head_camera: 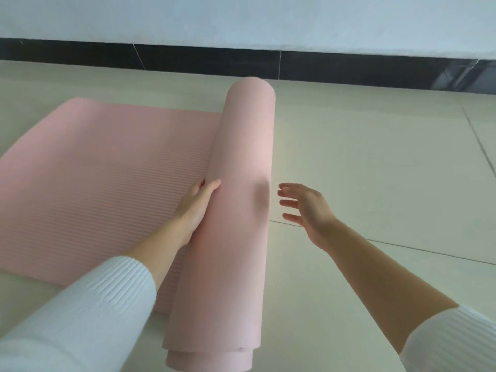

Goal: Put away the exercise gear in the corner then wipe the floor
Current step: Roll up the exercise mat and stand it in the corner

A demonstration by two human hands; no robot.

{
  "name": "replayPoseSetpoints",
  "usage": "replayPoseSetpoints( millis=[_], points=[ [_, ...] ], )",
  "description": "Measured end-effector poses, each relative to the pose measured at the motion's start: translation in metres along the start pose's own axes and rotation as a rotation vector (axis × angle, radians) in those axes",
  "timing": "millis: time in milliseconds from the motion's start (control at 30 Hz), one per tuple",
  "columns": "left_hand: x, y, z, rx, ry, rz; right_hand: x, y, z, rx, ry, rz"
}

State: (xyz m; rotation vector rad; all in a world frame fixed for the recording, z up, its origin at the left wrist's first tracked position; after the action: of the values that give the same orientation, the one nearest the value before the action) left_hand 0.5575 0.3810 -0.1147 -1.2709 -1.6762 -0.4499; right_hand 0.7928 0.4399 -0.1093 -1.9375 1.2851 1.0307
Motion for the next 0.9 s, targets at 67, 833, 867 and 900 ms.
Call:
replayPoseSetpoints(
  millis=[67, 833, 867, 900],
  points=[
    [-0.014, -0.008, 0.000, -0.038, -0.113, -0.011, 0.014, 0.014, 0.003, -0.040, 0.073, -0.154],
    [0.026, 0.265, -0.099, -0.656, -0.113, -0.113, 0.057, -0.231, -0.067, 0.201, 0.203, -0.046],
    [0.026, 0.280, -0.106, -0.685, -0.116, -0.117, 0.060, -0.246, -0.073, 0.212, 0.209, -0.048],
    [0.025, 0.293, -0.113, -0.708, -0.120, -0.121, 0.063, -0.259, -0.078, 0.222, 0.214, -0.051]
  ],
)
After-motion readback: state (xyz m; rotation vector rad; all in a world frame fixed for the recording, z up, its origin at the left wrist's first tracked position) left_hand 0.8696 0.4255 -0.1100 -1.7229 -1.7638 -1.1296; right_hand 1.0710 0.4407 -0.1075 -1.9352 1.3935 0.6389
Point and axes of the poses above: each hand's wrist, its own z-axis towards the middle knuckle, its own y-axis out of the palm, x = y × z, the point moved 8 cm from there along z, towards the middle knuckle, and after that the axes turned 8 degrees about -z, right-handed, at the moved point
